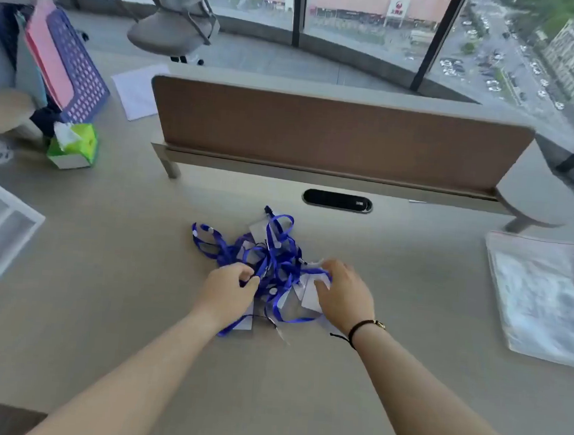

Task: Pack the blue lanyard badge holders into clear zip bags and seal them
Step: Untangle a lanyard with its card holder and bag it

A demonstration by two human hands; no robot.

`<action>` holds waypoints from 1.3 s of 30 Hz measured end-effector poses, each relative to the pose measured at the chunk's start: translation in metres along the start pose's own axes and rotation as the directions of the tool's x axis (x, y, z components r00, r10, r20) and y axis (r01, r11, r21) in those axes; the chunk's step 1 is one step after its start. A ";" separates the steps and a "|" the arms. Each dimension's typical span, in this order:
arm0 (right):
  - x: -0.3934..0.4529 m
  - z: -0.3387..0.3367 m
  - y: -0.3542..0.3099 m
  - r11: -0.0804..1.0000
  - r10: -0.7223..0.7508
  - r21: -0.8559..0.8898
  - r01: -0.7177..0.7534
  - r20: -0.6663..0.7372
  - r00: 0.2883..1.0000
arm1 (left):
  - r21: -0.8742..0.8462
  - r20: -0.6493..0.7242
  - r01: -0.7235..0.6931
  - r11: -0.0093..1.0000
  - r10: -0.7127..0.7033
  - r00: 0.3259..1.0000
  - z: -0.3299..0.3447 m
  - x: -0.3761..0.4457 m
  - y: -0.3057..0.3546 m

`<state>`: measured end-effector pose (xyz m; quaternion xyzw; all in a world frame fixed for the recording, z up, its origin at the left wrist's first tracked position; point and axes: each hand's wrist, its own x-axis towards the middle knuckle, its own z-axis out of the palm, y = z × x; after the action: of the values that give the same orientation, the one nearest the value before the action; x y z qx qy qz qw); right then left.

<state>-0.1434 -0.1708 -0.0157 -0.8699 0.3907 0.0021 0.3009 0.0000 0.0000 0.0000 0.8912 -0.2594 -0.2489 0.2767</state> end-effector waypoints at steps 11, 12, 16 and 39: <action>0.036 0.061 0.068 0.909 0.360 -0.257 -0.328 0.086 0.929 | -0.011 0.167 0.062 0.998 -0.059 0.984 0.060 0.032 -0.031; 0.037 0.062 0.069 0.905 0.354 -0.277 -0.323 0.070 0.933 | -0.013 0.173 0.066 0.998 -0.063 0.983 0.060 0.033 -0.030; 0.037 0.057 0.062 0.921 0.338 -0.220 -0.320 0.047 0.940 | -0.037 0.190 0.074 0.997 -0.065 0.980 0.054 0.034 -0.027; 0.016 -0.071 -0.029 0.433 0.070 0.883 -0.182 0.168 0.983 | -0.481 0.320 -0.071 0.874 0.251 0.914 -0.052 0.025 0.050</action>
<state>-0.1291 -0.2047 0.0538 -0.5473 0.3801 -0.1356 0.7332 0.0329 -0.0314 0.0615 0.7111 -0.3154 -0.4432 0.4455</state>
